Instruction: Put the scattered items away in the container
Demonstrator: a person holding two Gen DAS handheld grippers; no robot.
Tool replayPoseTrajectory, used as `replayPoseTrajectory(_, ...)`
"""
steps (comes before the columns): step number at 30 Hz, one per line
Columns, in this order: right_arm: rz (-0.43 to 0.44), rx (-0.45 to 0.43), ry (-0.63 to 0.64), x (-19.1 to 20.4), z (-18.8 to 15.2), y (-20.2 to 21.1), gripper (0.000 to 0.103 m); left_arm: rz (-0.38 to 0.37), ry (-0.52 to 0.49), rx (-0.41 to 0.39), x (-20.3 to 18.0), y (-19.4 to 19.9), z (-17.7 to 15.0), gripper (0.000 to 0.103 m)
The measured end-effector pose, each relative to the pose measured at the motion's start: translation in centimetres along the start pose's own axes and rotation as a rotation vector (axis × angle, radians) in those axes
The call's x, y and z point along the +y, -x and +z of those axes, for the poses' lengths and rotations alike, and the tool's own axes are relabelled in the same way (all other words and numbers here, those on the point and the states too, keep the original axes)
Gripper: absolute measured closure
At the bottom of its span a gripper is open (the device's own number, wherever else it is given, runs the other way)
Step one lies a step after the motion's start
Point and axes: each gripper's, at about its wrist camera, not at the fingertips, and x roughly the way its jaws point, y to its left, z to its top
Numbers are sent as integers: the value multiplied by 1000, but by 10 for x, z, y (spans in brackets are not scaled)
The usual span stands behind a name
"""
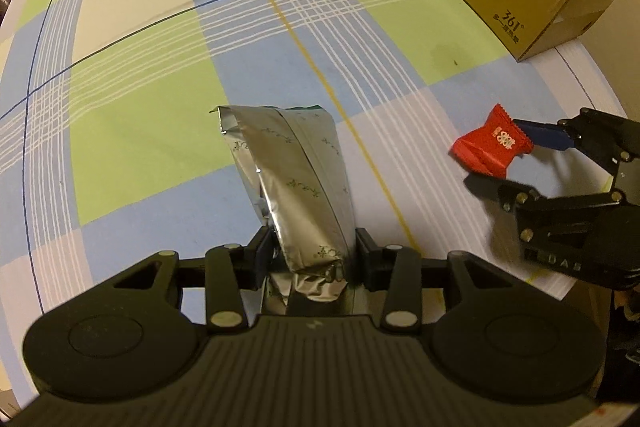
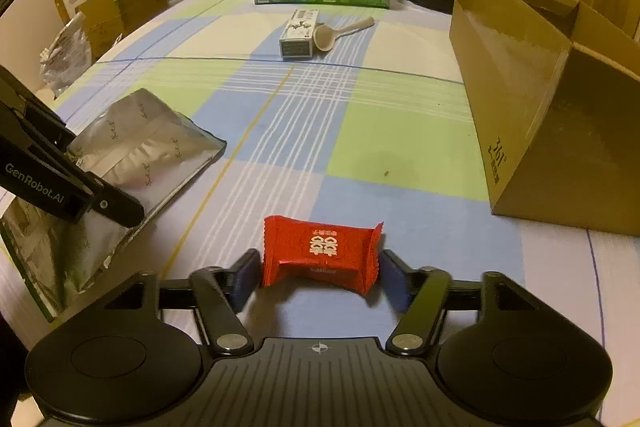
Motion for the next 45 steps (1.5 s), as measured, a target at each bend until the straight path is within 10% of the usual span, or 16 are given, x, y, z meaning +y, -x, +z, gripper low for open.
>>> replayPoseTrajectory(21, -15, -16, -83, 2, 5, -5, 27, -33, 50, -2, 10, 0, 2, 57)
replayPoseTrajectory(29, -33, -24, -70, 1, 5, -3, 54, -44, 64, -5, 12, 0, 1, 57)
replayPoseTrajectory(45, -6, -48, -81, 1, 8, 12, 59, -53, 38, -7, 12, 10, 3, 69)
